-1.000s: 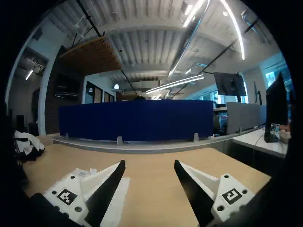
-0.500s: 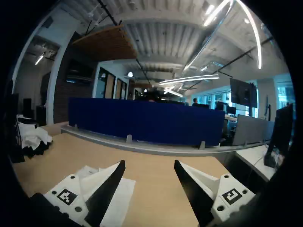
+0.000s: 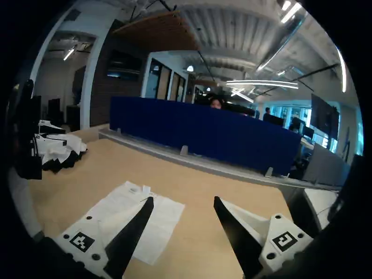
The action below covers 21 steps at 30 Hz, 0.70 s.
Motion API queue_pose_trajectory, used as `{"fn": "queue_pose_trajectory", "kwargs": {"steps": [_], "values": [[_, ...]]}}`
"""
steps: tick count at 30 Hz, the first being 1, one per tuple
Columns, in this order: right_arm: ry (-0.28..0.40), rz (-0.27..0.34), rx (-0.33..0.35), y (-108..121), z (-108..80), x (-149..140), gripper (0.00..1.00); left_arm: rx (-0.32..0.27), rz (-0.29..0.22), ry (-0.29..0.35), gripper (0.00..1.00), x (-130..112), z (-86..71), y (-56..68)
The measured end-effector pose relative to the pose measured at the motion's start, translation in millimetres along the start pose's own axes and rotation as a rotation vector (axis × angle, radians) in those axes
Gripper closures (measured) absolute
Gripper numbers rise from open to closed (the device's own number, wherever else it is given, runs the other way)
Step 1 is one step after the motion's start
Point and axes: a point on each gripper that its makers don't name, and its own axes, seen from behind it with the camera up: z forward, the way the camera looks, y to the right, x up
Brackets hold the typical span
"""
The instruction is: Fold towel
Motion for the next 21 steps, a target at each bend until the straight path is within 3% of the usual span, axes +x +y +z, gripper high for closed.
{"fn": "queue_pose_trajectory", "kwargs": {"steps": [9,21], "values": [[-0.057,-0.063,0.037,-10.8,2.2,-18.7,0.00,-0.040,-0.025,-0.053,0.06,-14.3,1.1,13.5],[-0.146,-0.078,0.071,-22.7,13.7,-57.3,0.00,-0.118,-0.010,-0.149,0.06,-49.3,4.3,34.8]]}}
